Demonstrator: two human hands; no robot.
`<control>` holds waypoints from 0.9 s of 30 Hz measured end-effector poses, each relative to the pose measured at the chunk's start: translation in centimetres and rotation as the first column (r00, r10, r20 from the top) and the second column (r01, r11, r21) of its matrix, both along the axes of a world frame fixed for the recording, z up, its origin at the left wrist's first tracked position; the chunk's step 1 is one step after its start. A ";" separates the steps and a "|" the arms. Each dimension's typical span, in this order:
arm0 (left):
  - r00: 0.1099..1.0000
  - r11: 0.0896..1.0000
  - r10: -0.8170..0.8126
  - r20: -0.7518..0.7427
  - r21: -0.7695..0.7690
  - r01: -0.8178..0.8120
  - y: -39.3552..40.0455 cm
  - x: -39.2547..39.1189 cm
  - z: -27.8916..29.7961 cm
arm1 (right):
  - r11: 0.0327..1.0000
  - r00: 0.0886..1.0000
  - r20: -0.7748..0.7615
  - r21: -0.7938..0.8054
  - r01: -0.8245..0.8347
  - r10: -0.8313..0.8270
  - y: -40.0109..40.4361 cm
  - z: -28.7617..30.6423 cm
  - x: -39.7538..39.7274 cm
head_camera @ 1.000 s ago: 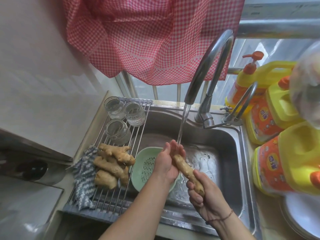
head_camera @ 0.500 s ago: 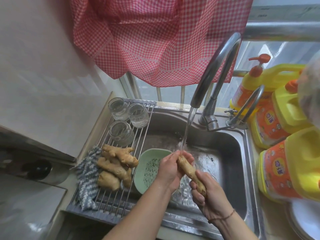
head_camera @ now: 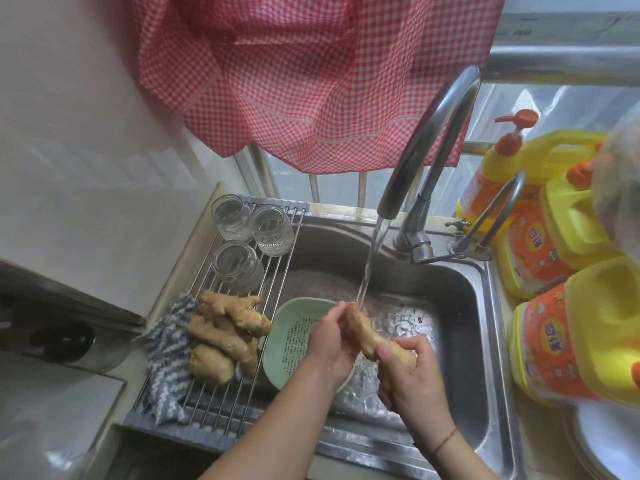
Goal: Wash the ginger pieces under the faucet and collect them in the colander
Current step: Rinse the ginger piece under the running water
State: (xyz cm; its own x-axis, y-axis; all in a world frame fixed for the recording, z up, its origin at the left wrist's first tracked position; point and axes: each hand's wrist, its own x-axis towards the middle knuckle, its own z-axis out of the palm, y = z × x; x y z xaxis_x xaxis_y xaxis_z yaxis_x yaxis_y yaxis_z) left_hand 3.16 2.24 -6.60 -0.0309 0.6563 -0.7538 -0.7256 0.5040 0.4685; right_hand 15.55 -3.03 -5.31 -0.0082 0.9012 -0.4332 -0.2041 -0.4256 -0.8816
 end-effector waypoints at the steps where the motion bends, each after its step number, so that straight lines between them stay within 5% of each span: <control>1: 1.000 1.000 -0.030 -0.004 0.007 0.030 -0.2 -0.1 0.0 | 1.000 1.000 0.028 0.005 -0.005 0.005 0.1 -0.1 0.1; 5: 0.990 0.990 -0.122 -0.075 0.066 0.127 -0.8 -0.2 0.4 | 0.984 0.950 0.303 0.132 -0.120 0.075 0.1 -0.4 0.5; 8: 0.986 0.988 -0.099 -0.132 0.106 0.113 -0.9 0.0 0.5 | 0.940 0.797 0.602 0.240 -0.241 0.051 0.0 -1.0 0.5; 12: 0.968 0.997 -0.044 -0.246 0.055 0.059 -0.3 0.4 0.6 | 0.865 0.627 0.779 0.299 -0.402 0.022 -0.4 -1.6 0.1; 17: 0.952 0.994 0.032 -0.305 -0.086 -0.061 0.2 0.6 0.8 | 0.702 0.237 0.972 0.169 -0.692 0.000 -0.4 -2.5 0.2; 19: 0.984 0.976 0.121 -0.131 -0.166 -0.142 0.5 0.1 0.8 | 0.708 0.283 0.959 0.208 -0.674 -0.012 -0.2 -2.8 0.4; 23: 0.979 0.944 0.203 0.029 -0.271 -0.188 0.6 -0.9 0.1 | 0.716 0.546 0.823 0.477 -0.510 -0.159 0.0 -2.8 0.4; 27: 0.991 0.973 0.101 0.092 -0.218 -0.079 0.0 -0.6 -0.3 | 0.676 0.535 0.832 0.478 -0.561 -0.144 2.0 -2.3 -0.8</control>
State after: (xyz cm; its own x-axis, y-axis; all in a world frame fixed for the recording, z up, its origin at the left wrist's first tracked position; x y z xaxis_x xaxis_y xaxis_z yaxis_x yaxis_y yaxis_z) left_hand 2.53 2.28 -6.90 0.0015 0.4784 -0.8781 -0.8110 0.5143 0.2788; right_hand 14.72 -1.06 -7.58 -0.2363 0.9234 0.3024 0.6861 0.3789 -0.6210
